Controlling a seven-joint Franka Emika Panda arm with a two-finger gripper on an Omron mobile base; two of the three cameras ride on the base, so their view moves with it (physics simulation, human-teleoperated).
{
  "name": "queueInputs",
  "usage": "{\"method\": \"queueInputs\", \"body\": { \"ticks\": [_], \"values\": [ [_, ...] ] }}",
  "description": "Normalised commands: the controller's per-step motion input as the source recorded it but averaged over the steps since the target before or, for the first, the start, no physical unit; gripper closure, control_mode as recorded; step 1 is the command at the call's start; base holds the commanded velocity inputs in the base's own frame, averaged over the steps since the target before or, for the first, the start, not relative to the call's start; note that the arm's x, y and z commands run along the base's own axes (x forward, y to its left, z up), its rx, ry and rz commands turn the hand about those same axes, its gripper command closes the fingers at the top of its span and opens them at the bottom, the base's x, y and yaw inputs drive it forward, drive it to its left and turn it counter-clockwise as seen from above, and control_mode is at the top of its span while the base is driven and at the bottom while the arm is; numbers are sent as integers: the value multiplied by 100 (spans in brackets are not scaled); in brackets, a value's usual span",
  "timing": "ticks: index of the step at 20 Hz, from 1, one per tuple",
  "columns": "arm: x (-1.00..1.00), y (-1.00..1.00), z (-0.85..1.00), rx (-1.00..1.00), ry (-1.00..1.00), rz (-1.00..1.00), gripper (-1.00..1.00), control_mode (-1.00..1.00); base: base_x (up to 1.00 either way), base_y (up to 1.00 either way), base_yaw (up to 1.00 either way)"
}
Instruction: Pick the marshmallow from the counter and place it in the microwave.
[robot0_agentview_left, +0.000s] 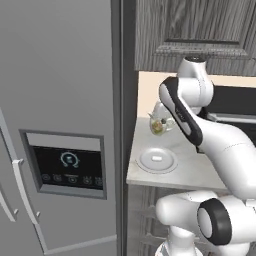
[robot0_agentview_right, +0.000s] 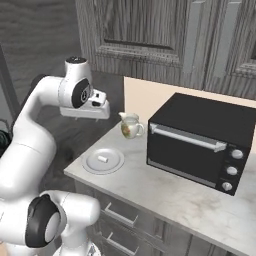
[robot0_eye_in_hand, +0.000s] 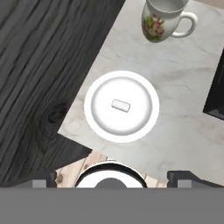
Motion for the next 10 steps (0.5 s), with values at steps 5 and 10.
{"method": "queueInputs", "body": {
  "ticks": [5,10],
  "values": [
    [56,-60,-89,-8,20,31,-100,-100,0,0,0],
    [87,-4,-100,-8,22,31,-100,-100,0,0,0]
  ]
}}
